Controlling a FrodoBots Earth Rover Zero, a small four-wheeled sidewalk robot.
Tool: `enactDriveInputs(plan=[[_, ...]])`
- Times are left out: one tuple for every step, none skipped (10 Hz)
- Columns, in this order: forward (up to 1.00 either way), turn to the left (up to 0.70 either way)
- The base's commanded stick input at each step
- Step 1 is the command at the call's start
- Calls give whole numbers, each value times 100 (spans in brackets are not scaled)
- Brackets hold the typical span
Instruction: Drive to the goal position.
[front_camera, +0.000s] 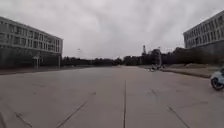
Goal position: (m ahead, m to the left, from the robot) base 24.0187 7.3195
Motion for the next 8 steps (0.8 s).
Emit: enactDriveInputs(plan=[[100, -1], [100, -9], [100, -33], [100, -20], [100, -7], [100, 0], [100, 0], [100, 0]])
